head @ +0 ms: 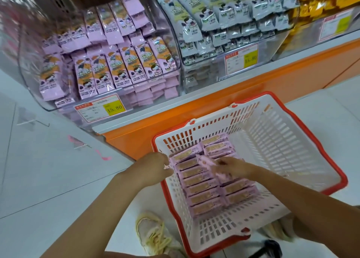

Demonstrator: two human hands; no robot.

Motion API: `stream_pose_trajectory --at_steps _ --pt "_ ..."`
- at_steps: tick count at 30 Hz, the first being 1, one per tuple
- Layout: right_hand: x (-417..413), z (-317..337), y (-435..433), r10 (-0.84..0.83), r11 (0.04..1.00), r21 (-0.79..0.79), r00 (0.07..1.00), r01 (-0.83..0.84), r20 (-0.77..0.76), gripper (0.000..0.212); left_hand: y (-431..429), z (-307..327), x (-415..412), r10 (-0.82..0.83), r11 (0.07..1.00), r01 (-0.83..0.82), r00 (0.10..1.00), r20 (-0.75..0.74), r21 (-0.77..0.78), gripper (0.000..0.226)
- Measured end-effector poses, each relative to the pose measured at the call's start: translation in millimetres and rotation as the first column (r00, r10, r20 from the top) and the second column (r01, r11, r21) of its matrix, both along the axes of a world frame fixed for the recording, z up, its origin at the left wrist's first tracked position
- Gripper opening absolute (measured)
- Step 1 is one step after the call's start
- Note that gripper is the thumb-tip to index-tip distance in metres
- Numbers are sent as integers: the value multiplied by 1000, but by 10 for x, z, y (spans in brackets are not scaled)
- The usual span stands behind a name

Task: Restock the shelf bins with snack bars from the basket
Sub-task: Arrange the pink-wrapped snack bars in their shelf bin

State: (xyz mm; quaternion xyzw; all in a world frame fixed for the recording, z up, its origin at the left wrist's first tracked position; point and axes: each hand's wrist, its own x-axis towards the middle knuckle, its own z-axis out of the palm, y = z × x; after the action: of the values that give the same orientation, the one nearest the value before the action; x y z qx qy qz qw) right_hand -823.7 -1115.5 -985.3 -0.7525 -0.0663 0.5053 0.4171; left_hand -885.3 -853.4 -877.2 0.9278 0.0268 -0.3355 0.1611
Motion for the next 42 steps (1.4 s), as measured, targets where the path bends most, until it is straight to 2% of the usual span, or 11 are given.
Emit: stream_pose_trajectory --at_steps 4,8,13,16,19,23,26,30,33,36,42 --pt "-37 499 106 -179 791 334 716 513 -675 68 -37 148 -17 132 966 -132 991 -14 -221 68" --pt "-138 917 318 -60 705 407 621 581 -782 62 -147 488 -14 393 649 -425 897 -201 -631 55" --pt "-217 1375 478 -28 687 464 659 559 -752 58 -165 766 -84 456 523 -369 883 -113 -768 30" --pt "-178 1659 544 -109 834 411 841 368 -530 69 -128 889 -119 523 489 -362 850 -66 -794 20" --pt "-155 1961 595 -235 934 298 968 200 86 66 -24 1039 -134 633 440 -359 774 1 -823 18" --pt "-239 2321 743 -70 957 252 730 -144 680 73 172 1254 -168 749 354 -348 661 41 -868 31" --pt "-286 2450 976 151 961 -63 316 -271 937 86 310 1363 -198 803 332 -360 592 61 -872 65" --pt "-241 2568 1274 182 947 -177 -9 -267 983 84 430 1502 -280 843 288 -319 532 81 -903 50" --pt "-182 2735 1470 90 958 -41 162 -284 983 75 554 1584 -328 903 208 -295 423 67 -933 41" --pt "-22 2854 1744 -38 986 94 362 -138 931 62 717 1571 -358 925 366 -324 232 302 -872 23" --pt "256 2745 2417 15 994 -57 397 95 918 58 860 1483 -408 796 551 -406 -4 605 -729 5"
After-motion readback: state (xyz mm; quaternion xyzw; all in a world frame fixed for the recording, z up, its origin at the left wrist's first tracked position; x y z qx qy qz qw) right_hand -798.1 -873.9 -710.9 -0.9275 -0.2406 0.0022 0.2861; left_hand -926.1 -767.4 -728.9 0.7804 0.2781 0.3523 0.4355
